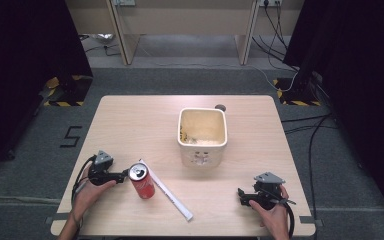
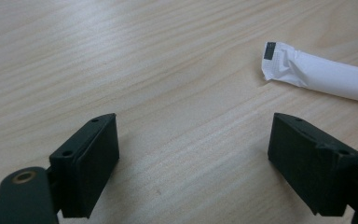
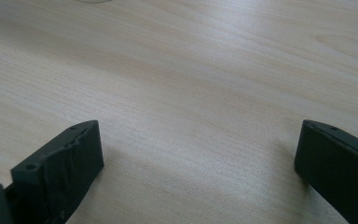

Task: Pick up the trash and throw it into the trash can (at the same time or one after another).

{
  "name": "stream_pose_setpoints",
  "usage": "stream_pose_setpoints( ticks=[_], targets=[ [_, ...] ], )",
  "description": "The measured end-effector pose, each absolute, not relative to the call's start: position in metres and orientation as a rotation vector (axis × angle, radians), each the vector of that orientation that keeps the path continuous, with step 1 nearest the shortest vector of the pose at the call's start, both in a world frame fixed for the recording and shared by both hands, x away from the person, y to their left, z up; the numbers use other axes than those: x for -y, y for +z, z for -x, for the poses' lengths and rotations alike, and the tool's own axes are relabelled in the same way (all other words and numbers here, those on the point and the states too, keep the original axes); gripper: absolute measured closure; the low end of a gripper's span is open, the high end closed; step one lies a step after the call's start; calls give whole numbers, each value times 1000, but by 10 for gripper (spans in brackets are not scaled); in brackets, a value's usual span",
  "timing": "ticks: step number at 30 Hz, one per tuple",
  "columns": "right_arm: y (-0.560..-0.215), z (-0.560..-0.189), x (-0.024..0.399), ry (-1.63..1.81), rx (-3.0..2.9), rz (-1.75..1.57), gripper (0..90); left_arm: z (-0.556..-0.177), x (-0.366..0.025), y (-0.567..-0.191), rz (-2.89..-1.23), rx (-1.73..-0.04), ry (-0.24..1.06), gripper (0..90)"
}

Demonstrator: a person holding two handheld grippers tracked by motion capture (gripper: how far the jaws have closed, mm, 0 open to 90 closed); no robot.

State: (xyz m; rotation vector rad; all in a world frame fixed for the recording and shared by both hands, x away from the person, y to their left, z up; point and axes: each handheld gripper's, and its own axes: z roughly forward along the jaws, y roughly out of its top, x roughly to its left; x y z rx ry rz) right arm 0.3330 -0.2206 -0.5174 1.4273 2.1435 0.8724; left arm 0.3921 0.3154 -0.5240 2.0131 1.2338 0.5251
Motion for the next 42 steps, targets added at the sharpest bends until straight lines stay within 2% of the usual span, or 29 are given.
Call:
stream_pose_setpoints(
  ticks=[7,9,11,13,30,42],
  targets=[
    [-517,-333,221,877,-2143,-1422,29,-392,-315,-524,-2011,-1234,526,157],
    [-517,-331,221,894,-2154,-1398,86,-392,-315,-524,-2011,-1233,526,157],
    [-515,-330,222,946,-2161,-1371,194,-392,-315,-524,-2011,-1234,526,157],
    [-514,-328,220,961,-2164,-1371,150,-392,-315,-524,-2012,-1234,525,157],
    [-480,-307,160,1095,-2227,-1150,165,-392,-315,-524,-2011,-1234,527,157],
    [-476,-304,98,1136,-2345,-962,169,-392,-315,-524,-2011,-1234,526,157]
  ],
)
